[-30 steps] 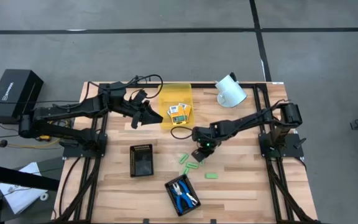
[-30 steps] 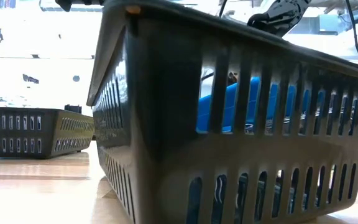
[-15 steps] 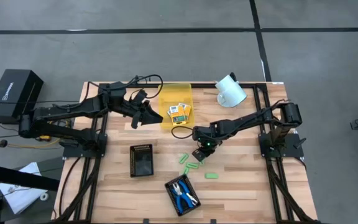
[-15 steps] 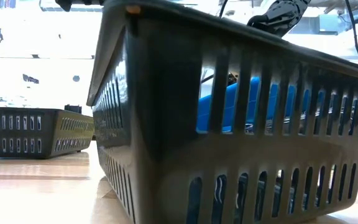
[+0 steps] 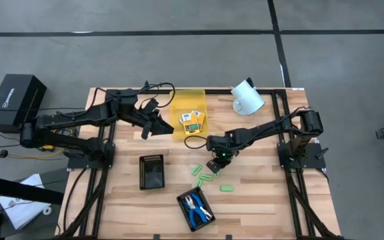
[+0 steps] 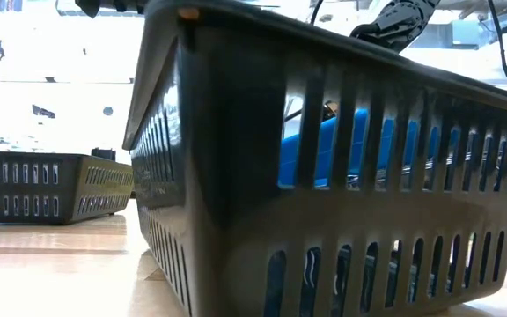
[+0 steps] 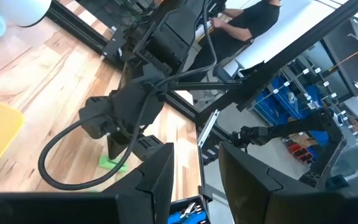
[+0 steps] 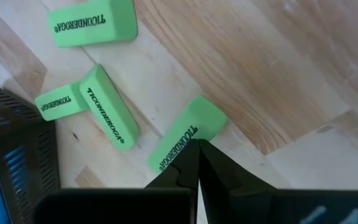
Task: Pick & Place School Supplies
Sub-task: Put the green eraser into the left black bin
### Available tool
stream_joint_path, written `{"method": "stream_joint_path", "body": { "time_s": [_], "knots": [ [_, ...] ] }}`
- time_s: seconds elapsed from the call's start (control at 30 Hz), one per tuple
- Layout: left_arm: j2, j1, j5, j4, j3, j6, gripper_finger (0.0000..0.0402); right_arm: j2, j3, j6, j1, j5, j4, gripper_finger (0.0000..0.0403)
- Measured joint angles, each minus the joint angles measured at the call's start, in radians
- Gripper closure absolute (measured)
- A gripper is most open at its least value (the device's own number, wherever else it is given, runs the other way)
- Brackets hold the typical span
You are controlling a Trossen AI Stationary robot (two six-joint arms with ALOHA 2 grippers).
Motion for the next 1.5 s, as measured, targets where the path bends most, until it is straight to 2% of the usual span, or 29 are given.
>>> {"method": "stream_joint_path", "body": {
  "time_s": [0.43, 0.6, 0.87, 1.5],
  "knots": [
    [0.000, 0.000, 0.000, 0.000, 0.000, 0.000, 0.0280, -0.008, -0.101, 0.076, -0.006, -0.030, 0.151, 0.0403],
    [0.000, 0.000, 0.000, 0.000, 0.000, 0.000, 0.0280, -0.006, -0.102, 0.047, -0.021, -0.033, 0.152, 0.0395],
    [0.000, 0.000, 0.000, -0.002, 0.000, 0.000, 0.0280, -0.002, -0.102, 0.024, -0.040, -0.009, 0.124, 0.0346],
    [0.000, 0.002, 0.000, -0.005, 0.000, 0.000, 0.0280, -0.006, -0.143, 0.050, -0.042, 0.009, 0.176, 0.0344]
  ]
}}
